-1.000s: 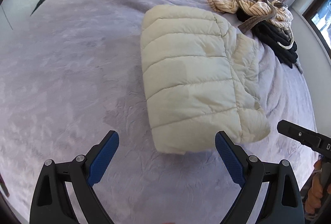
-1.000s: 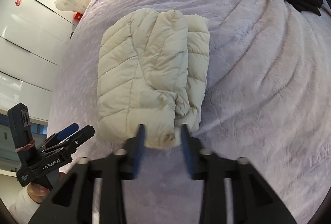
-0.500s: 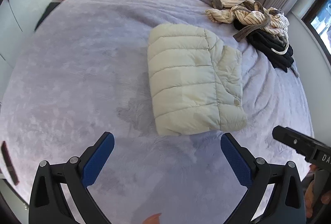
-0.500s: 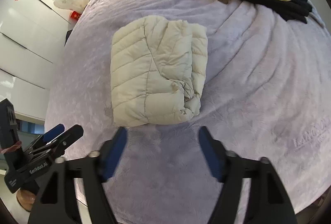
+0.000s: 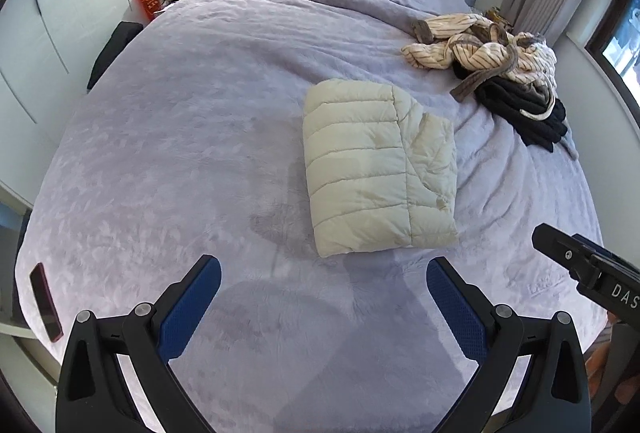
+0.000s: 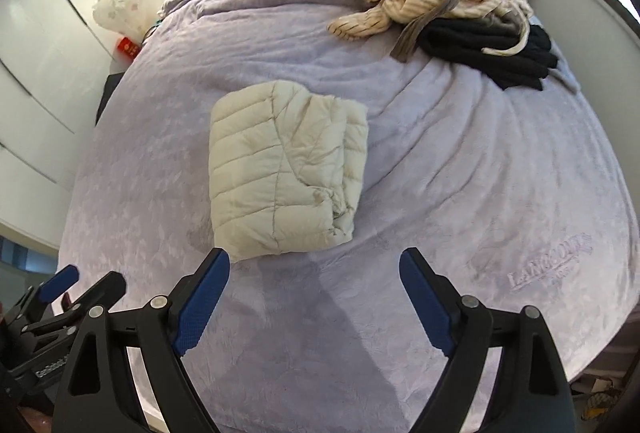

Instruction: Fold large clothes

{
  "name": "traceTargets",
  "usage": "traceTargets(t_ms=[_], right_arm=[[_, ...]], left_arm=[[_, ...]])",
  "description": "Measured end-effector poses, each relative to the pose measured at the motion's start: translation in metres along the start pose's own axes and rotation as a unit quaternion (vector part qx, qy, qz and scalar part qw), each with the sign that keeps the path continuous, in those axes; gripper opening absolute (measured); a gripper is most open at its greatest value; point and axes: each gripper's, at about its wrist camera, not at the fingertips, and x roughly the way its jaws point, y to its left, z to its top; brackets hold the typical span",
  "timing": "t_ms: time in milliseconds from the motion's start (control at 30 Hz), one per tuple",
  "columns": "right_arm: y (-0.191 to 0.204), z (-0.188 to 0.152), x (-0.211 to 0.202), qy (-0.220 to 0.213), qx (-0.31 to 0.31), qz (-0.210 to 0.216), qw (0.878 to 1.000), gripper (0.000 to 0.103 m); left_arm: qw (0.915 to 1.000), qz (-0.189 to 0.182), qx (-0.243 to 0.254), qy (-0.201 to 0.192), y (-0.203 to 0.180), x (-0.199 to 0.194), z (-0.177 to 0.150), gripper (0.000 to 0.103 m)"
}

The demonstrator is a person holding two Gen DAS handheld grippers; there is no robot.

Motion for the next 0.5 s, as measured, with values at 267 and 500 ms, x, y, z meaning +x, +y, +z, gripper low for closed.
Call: traceTargets(t_ms=[267, 500], right_arm=[[0.004, -0.004, -0.011, 0.012, 0.001, -0.002, 1.0, 0.089], [0.011, -0.005, -0.019, 0.008, -0.007, -0.014, 1.0, 0.089]], left_arm=[[0.9999, 0.015, 0.005, -0.002, -0.002, -0.012, 0.0, 0.103], [0.9998, 0.017, -0.001, -0.009, 0.001, -0.019, 0.002, 0.103]])
